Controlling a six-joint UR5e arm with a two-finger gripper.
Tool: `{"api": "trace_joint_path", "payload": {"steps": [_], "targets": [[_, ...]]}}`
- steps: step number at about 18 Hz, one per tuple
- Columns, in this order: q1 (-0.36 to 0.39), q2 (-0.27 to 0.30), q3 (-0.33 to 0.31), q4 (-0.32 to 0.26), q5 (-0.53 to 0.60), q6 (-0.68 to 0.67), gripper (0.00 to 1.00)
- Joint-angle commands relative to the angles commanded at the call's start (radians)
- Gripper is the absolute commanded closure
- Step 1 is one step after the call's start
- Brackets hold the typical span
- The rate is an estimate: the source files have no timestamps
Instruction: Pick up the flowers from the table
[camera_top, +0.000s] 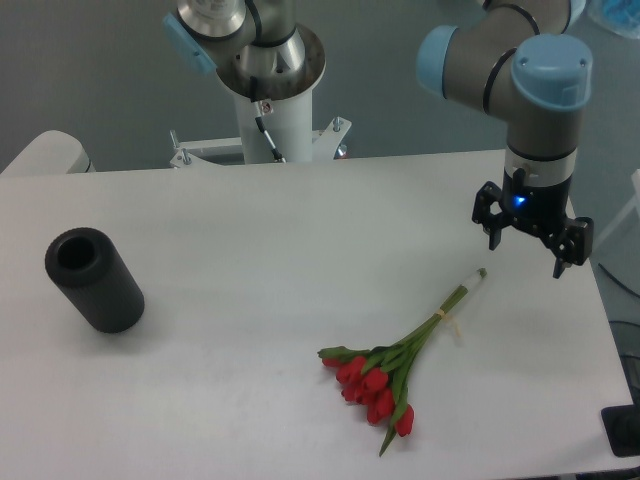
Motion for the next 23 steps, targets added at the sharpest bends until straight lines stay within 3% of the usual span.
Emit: {"api": "trace_joint_path", "payload": {"steps": [10,12,18,23], "targets": [[-0.014,0.009,-0.040,0.003,-0.009,-0.023,0.00],[-0.017,0.012,-0.049,0.003,-0.014,-0.084,0.00],[-0.077,0.021,-0.156,0.006,-0.027,-0.366,0.00],[-0.101,-0.035,-0.166,0.014,-0.055,-0.390,0.00]]}}
